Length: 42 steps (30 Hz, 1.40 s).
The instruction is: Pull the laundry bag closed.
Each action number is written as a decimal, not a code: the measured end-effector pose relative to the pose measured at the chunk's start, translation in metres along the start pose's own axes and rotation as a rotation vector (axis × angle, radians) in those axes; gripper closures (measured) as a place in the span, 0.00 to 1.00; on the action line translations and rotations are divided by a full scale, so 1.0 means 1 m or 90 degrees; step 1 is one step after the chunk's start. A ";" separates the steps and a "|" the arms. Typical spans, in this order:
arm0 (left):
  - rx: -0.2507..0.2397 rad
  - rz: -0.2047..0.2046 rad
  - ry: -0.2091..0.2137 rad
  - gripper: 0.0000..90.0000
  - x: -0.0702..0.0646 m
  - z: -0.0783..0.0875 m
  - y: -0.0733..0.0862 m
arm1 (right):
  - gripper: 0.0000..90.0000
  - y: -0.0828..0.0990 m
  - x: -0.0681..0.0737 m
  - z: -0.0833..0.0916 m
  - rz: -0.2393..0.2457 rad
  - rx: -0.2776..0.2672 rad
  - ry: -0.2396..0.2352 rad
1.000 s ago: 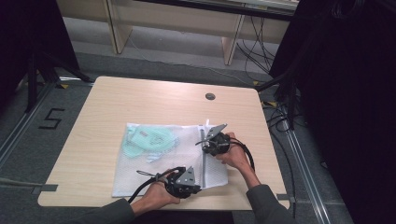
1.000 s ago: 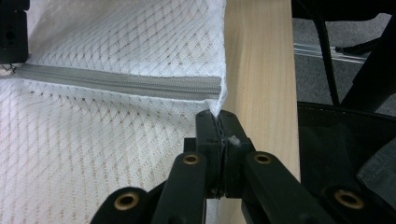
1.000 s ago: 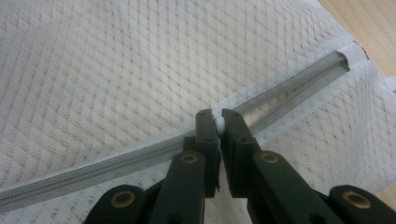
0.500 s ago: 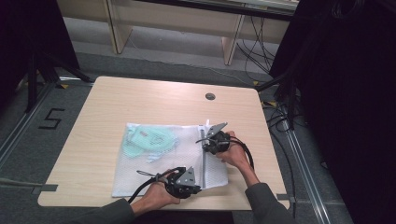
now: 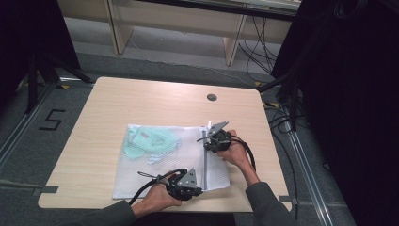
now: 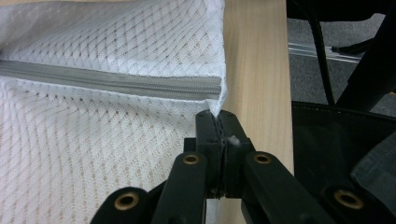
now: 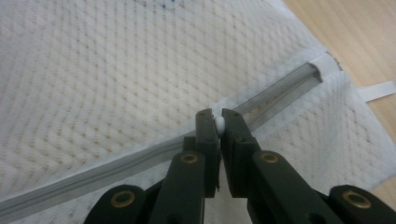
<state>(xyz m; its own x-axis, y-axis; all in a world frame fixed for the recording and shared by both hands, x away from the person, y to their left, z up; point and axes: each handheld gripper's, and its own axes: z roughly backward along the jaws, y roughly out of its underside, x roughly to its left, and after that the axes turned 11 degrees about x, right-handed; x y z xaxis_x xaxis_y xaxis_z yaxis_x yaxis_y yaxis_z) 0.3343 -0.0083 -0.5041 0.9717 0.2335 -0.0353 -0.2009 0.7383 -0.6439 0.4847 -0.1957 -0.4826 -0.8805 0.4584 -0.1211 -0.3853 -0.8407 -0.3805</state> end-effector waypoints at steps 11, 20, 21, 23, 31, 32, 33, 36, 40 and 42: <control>0.000 0.003 0.009 0.98 0.000 0.001 -0.001 | 0.96 -0.003 -0.004 -0.003 -0.002 -0.001 0.013; 0.002 0.001 0.014 0.98 -0.002 0.002 -0.002 | 0.96 -0.003 -0.011 -0.002 0.000 -0.009 0.019; 0.003 0.001 0.016 0.98 -0.002 0.002 -0.002 | 0.96 -0.003 -0.011 -0.002 -0.012 -0.004 0.015; 0.002 0.000 0.015 0.98 -0.003 0.001 -0.002 | 0.96 -0.004 -0.015 -0.003 -0.003 -0.013 0.020; 0.005 0.001 0.012 0.98 -0.003 0.001 -0.002 | 0.96 -0.004 -0.019 -0.005 -0.009 -0.007 0.022; 0.002 0.004 0.013 0.98 -0.003 0.002 -0.002 | 0.96 -0.004 -0.019 -0.006 -0.013 -0.007 0.022; 0.001 0.004 0.015 0.98 -0.003 0.002 -0.002 | 0.96 -0.005 -0.021 -0.006 -0.001 -0.009 0.020; 0.003 -0.002 0.016 0.98 -0.004 0.001 -0.002 | 0.96 -0.005 -0.023 -0.006 -0.012 -0.013 0.026; -0.002 0.001 0.017 0.98 -0.004 0.001 -0.002 | 0.96 -0.005 -0.023 -0.007 -0.017 -0.014 0.026; 0.003 -0.003 0.016 0.98 -0.005 0.001 -0.002 | 0.96 -0.005 -0.025 -0.006 -0.016 -0.018 0.026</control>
<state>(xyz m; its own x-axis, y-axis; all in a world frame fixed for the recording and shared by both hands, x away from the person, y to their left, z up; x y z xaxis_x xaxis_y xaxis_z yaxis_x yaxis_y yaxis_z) 0.3300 -0.0105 -0.5021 0.9754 0.2145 -0.0515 -0.1971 0.7428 -0.6399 0.5103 -0.2014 -0.4834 -0.8584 0.4912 -0.1476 -0.3989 -0.8202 -0.4101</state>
